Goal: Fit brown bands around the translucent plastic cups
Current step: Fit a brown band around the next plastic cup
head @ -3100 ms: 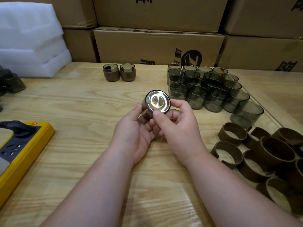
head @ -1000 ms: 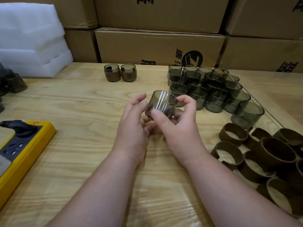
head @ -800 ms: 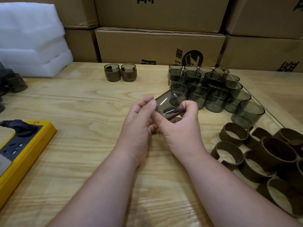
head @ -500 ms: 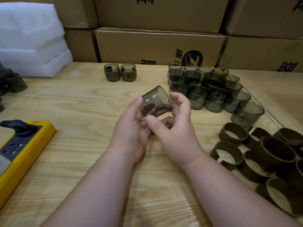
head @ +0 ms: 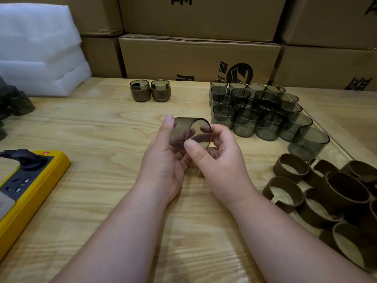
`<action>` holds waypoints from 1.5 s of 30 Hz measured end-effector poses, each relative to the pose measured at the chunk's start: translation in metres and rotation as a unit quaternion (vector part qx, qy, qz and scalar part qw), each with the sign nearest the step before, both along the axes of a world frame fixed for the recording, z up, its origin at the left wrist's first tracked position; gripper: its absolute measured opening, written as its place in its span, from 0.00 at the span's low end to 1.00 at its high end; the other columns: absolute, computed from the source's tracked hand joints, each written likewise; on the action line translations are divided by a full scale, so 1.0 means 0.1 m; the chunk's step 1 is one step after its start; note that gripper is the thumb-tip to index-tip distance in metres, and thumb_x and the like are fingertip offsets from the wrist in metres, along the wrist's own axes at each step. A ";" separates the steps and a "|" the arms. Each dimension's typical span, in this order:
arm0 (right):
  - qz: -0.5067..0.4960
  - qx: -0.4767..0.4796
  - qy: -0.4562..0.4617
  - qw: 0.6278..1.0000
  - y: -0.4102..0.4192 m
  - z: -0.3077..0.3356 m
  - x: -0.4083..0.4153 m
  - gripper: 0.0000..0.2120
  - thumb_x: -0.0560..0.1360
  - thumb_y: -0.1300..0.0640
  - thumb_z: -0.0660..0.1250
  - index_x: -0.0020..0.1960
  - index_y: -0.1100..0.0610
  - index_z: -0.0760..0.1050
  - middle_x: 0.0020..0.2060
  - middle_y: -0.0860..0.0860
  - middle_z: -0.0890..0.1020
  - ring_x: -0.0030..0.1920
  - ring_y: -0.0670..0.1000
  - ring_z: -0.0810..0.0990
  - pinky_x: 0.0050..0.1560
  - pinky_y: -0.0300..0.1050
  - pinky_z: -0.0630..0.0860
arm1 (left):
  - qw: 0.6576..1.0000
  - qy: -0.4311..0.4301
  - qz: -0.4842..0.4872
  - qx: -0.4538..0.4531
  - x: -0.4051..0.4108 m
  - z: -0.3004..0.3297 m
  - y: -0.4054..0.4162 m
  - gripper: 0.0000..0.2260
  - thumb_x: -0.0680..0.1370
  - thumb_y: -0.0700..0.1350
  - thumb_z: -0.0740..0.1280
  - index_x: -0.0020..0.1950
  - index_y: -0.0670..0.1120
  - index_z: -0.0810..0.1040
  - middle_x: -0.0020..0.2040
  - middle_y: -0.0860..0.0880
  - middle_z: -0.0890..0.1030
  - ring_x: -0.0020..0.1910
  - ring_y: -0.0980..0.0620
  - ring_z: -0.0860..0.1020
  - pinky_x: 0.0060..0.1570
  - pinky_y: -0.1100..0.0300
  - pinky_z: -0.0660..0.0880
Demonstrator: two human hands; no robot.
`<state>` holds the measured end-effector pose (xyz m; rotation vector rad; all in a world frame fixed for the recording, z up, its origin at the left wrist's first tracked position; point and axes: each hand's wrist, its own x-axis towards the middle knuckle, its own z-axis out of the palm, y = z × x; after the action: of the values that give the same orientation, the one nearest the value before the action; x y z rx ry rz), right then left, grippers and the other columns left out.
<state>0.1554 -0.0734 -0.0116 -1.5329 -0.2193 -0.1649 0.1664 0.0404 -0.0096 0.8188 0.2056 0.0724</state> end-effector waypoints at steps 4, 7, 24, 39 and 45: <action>-0.025 0.018 0.020 0.999 -0.02 0.02 0.01 0.30 0.61 0.35 0.75 0.55 0.50 0.73 0.50 0.49 0.84 0.40 0.56 0.81 0.35 0.47 0.77 | 0.997 -0.022 -0.017 0.070 -0.05 0.03 -0.03 0.26 0.76 0.59 0.70 0.65 0.41 0.80 0.58 0.32 0.83 0.63 0.30 0.80 0.68 0.29 0.70; -0.029 0.049 0.025 0.998 -0.03 0.04 0.02 0.27 0.65 0.37 0.77 0.52 0.55 0.73 0.45 0.51 0.83 0.36 0.48 0.82 0.32 0.36 0.75 | 0.994 -0.032 -0.013 0.102 -0.07 0.06 -0.05 0.36 0.75 0.60 0.70 0.74 0.36 0.70 0.65 0.28 0.77 0.54 0.31 0.81 0.54 0.40 0.77; 0.001 0.072 0.050 0.996 -0.03 0.10 0.02 0.08 0.80 0.65 0.64 0.50 0.53 0.78 0.45 0.53 0.83 0.28 0.42 0.77 0.28 0.34 0.72 | 1.000 0.015 -0.014 0.022 -0.01 0.03 0.01 0.15 0.82 0.59 0.63 0.61 0.51 0.76 0.52 0.43 0.85 0.50 0.43 0.81 0.46 0.51 0.73; 0.003 0.061 0.031 0.998 -0.02 0.06 0.03 0.22 0.70 0.45 0.75 0.56 0.57 0.74 0.46 0.49 0.81 0.32 0.42 0.79 0.31 0.33 0.73 | 0.998 0.000 -0.012 0.054 -0.05 0.07 -0.02 0.35 0.74 0.58 0.69 0.74 0.37 0.70 0.62 0.35 0.82 0.55 0.38 0.80 0.59 0.41 0.77; 0.015 0.046 0.035 0.998 -0.03 0.06 0.02 0.20 0.71 0.49 0.78 0.57 0.55 0.74 0.48 0.47 0.82 0.33 0.43 0.79 0.32 0.34 0.74 | 0.999 0.008 -0.003 0.050 -0.05 0.06 -0.01 0.32 0.76 0.58 0.68 0.72 0.37 0.73 0.57 0.38 0.84 0.52 0.40 0.83 0.63 0.37 0.76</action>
<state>0.1575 -0.0766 -0.0054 -1.4414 -0.1766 -0.0952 0.1616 0.0389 -0.0034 0.9206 0.2168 0.0710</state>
